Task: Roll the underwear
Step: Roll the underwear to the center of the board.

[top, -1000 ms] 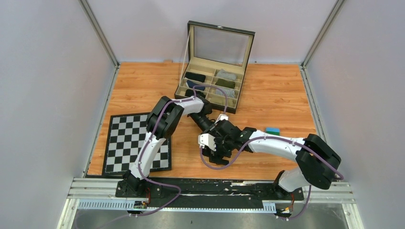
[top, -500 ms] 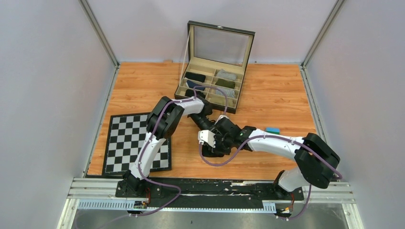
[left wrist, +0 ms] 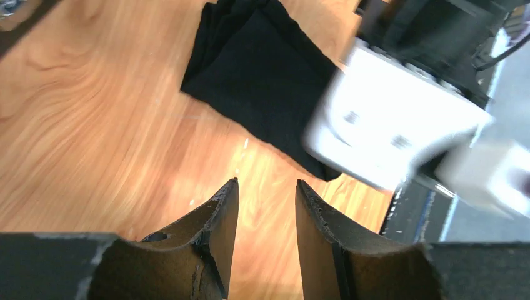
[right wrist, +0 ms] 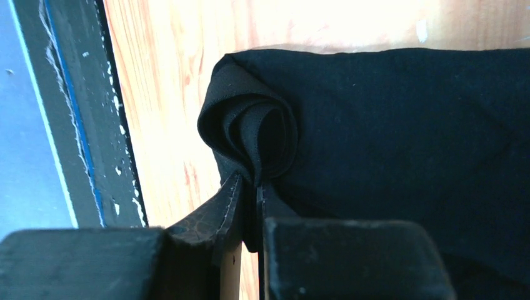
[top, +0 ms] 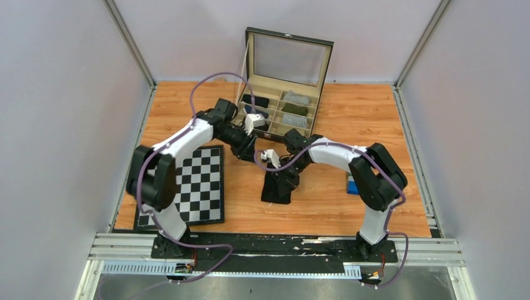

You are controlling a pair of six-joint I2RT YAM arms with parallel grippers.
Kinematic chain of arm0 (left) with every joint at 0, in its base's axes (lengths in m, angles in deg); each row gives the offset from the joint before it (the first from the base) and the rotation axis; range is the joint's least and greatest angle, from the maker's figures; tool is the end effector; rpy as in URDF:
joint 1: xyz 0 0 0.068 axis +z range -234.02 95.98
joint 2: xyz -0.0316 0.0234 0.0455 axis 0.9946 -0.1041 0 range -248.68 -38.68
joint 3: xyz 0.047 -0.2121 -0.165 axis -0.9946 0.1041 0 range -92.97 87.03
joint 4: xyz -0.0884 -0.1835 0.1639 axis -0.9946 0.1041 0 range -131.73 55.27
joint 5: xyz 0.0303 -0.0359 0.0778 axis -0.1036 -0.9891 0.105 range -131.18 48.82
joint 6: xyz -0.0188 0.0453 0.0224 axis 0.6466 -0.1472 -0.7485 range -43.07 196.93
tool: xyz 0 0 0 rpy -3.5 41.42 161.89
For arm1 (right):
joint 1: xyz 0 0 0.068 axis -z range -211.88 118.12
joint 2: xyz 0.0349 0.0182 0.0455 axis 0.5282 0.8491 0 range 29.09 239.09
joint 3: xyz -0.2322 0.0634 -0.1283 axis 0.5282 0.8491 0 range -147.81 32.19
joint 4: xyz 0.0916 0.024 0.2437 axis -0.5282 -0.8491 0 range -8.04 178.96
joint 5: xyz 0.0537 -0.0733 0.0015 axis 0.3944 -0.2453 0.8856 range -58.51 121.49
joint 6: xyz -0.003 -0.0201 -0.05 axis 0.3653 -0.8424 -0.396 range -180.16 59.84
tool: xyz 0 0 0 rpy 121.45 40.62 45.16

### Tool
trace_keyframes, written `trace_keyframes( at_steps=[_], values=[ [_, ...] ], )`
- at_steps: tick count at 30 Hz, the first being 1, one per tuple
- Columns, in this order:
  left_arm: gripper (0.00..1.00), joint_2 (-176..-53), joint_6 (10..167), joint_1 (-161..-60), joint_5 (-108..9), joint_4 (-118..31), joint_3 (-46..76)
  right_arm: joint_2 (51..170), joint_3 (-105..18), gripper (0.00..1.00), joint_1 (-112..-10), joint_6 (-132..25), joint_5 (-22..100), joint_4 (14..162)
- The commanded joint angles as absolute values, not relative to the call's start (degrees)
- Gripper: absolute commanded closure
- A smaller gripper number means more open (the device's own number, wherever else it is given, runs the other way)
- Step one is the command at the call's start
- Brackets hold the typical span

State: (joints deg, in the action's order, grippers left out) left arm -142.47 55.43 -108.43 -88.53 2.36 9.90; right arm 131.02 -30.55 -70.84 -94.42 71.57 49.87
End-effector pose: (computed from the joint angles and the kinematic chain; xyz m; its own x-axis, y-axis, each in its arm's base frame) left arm 0.3180 -0.1731 0.2210 -0.6165 0.5523 -0.5611 0.7809 0.3379 -0.5254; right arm 0.2368 0.2208 0.1643 -0.3013 -0.7975 -0.5228 -0.9103 0.0773 0.4067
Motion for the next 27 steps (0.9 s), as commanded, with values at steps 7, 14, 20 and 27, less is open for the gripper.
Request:
trace_keyframes(
  at_steps=[7,14,20,27],
  values=[
    [0.52,-113.9,40.0,-117.4,-69.1,-12.5,29.7,148.2,-43.3,0.99,-64.7,-92.9,82.2,37.3],
    [0.5,-118.9,21.2,-135.0,-58.1,-9.4,29.9,154.4,-44.3,0.97,-63.1,-96.0,85.0,35.8],
    [0.5,-127.2,20.3,-139.8,-56.3,-15.3,29.0,157.5,-46.8,0.97,-61.8,-98.1,87.2,32.5],
    [0.51,-129.4,19.4,-140.9,-53.8,-17.2,30.5,158.9,-47.6,0.97,-61.3,-98.9,88.4,30.9]
  ],
)
